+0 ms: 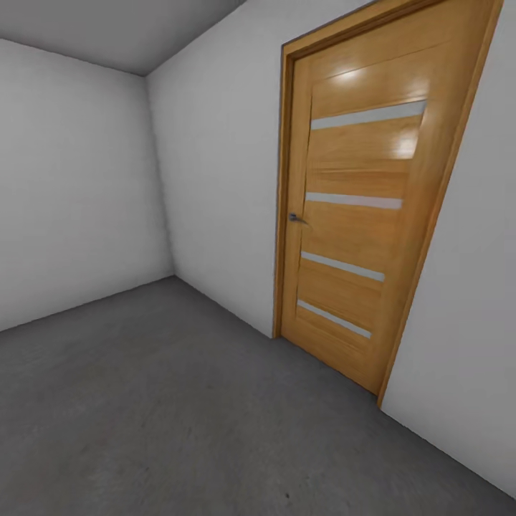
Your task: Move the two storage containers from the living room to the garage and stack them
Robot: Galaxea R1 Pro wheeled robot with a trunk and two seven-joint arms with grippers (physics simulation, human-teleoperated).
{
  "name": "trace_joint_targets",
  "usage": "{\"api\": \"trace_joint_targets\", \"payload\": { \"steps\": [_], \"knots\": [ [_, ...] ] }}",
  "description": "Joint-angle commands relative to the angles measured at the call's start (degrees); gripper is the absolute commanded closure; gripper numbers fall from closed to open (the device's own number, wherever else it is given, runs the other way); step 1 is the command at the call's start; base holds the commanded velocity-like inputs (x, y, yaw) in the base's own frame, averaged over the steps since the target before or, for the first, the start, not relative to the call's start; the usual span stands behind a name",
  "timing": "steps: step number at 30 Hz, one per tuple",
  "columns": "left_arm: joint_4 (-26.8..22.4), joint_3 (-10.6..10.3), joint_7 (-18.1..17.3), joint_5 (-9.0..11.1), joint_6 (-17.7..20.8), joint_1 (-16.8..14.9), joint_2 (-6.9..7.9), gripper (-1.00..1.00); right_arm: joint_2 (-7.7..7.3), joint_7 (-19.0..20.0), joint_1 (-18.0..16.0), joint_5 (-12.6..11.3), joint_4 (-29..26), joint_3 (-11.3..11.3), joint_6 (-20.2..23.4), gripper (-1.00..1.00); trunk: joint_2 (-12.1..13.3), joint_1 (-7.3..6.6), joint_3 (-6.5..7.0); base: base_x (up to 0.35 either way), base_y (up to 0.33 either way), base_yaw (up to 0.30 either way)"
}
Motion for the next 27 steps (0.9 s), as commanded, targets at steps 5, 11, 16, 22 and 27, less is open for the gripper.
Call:
{"api": "trace_joint_targets", "payload": {
  "steps": [5, 11, 16, 22, 27],
  "knots": [
    [0.01, 0.08, -0.02, 0.62, -0.17, -0.01, -0.17, -1.0, 0.0, 0.07, -0.01, -0.2, 0.0, 0.2, -0.07, -1.0, -0.02, 0.03, -0.04, 0.31, 0.0, -0.009],
    [0.01, 0.21, 0.02, 0.74, -0.18, -0.01, -0.28, -1.0, 0.0, 0.07, -0.01, -0.19, 0.0, 0.26, -0.07, -1.0, -0.02, 0.03, -0.04, 0.321, 0.038, -0.001],
    [0.01, 0.22, 0.03, 0.78, -0.18, -0.01, -0.2, -1.0, 0.0, 0.07, -0.01, -0.14, 0.0, 0.27, -0.07, -1.0, -0.02, 0.03, -0.04, 0.323, 0.093, 0.0],
    [0.01, 0.22, 0.03, 0.78, -0.18, -0.01, -0.15, -1.0, 0.0, 0.07, -0.01, -0.12, 0.0, 0.29, -0.07, -1.0, -0.02, 0.03, -0.04, 0.323, 0.112, 0.0],
    [0.01, 0.22, 0.03, 1.1, -0.18, -0.01, -0.15, -1.0, 0.0, 0.07, -0.01, -0.11, 0.0, 0.36, -0.07, -1.0, -0.02, 0.03, -0.04, 0.323, 0.125, 0.0]
  ]
}}
